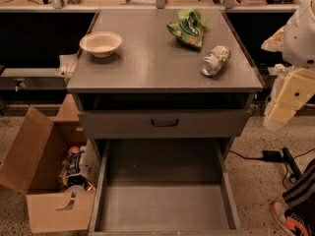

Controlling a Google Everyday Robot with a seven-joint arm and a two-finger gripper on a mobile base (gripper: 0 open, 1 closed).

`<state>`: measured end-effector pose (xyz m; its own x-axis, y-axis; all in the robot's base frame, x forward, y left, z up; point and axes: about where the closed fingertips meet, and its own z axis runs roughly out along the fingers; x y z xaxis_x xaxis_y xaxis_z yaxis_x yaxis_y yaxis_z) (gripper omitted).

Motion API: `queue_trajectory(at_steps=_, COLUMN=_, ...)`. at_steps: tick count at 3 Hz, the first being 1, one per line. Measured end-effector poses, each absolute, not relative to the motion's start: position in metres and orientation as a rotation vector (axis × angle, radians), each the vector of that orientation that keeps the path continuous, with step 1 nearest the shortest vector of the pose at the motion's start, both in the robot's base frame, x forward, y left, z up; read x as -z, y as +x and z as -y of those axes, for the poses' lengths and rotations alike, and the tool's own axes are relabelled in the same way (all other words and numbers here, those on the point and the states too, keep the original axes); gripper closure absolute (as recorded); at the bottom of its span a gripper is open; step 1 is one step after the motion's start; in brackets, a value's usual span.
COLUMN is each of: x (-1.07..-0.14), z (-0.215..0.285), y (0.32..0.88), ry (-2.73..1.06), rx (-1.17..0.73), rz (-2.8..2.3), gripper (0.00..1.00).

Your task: Place 7up can into middle drawer

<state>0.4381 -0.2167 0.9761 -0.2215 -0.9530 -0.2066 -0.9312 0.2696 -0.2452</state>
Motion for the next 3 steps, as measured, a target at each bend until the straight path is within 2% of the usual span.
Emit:
queue_trajectory(at_steps=2, x=-0.974, z=0.222, y=0.459, ry=-1.612, rx=0.100, rz=-2.284, gripper=0.00)
queue_trajectory(at_steps=3, x=-0.969, z=0.231, y=0.506, ry=-1.374, rx=0.047, rz=-2.362, gripper=0.00)
